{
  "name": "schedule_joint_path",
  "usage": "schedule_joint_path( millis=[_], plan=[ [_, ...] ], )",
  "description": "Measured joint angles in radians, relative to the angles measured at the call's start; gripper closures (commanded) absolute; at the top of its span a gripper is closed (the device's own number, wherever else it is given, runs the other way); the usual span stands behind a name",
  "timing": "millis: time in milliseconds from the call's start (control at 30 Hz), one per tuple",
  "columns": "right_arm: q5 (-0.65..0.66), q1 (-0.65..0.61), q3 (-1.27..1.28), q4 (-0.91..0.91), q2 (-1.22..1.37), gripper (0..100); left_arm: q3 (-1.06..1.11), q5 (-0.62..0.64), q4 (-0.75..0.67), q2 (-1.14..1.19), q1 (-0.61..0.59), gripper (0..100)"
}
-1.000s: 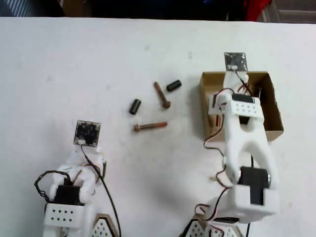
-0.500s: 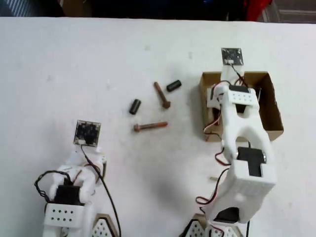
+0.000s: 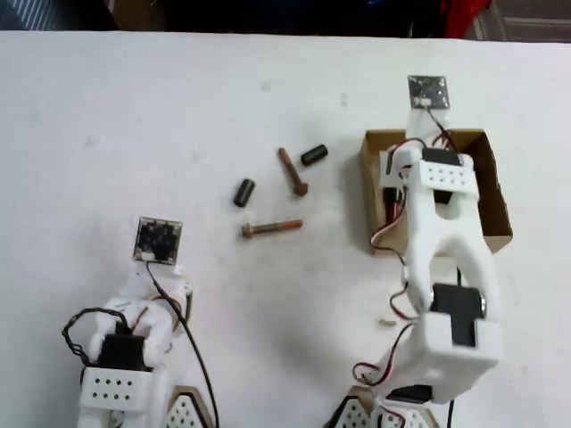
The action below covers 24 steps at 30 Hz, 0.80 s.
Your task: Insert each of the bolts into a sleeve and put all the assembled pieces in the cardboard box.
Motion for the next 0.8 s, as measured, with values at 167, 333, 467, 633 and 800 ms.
schedule_joint_path(
  millis=[167,333,467,633,800],
  plan=[
    [0.000,0.000,0.000,0.103,-0.121,77.6,0.000,0.011,0.012,0.000,0.000,98],
    [0.000,0.000,0.000,0.195,-0.224,77.6,0.000,0.012,0.012,0.000,0.000,98],
    [0.000,-0.002,0.000,0.238,-0.293,77.6,0.000,0.012,0.026,0.000,0.000,98],
    [0.000,-0.049,0.000,0.272,-0.376,77.6,0.000,0.012,0.031,0.000,0.000,98],
    [0.000,-0.130,0.000,0.311,-0.445,77.6,0.000,0.012,0.031,0.000,0.000,98]
  ],
)
